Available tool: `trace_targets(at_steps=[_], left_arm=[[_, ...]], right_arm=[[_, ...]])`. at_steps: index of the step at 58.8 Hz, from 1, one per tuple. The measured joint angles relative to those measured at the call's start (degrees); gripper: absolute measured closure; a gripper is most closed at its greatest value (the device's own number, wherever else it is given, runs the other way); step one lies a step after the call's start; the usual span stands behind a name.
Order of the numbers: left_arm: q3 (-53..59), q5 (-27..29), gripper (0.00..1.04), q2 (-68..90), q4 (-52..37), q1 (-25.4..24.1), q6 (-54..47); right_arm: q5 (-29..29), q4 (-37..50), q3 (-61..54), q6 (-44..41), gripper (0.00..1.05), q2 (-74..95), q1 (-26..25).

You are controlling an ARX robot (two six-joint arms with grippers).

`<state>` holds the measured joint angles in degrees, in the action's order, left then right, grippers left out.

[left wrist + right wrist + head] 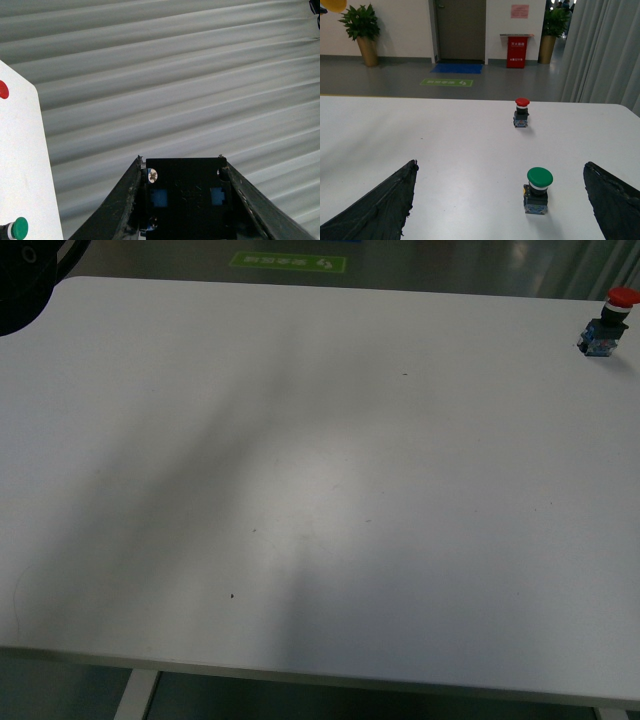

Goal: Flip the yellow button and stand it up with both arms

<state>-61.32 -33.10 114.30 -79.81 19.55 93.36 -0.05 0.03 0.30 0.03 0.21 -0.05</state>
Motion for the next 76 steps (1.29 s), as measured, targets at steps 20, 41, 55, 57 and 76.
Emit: trace_targets(at_steps=[20,41,55,57,76], left_arm=[[0.0,-0.1,0.69,0.0,0.0,0.0,0.0],[0.0,-0.1,0.69,0.1,0.0,0.0,0.0],[0.0,-0.1,0.69,0.1,0.0,0.1,0.0],[0.0,-0.1,0.69,0.1,0.0,0.1,0.0],[0.0,-0.1,0.69,0.1,0.0,0.1,0.0]], right_arm=[[-1.6,11.7,2.9,17.2,0.07,15.1,6.0],[1.9,35.7,18.9,45.4,0.07,56.4,17.4],[1.2,34.9,27.3,49.0,0.07,63.1,21.0],[1.3,34.4,28.9,49.5,0.07,64.0,21.7],[2.0,32.7,39.2,51.2,0.07,74.7,26.0]])
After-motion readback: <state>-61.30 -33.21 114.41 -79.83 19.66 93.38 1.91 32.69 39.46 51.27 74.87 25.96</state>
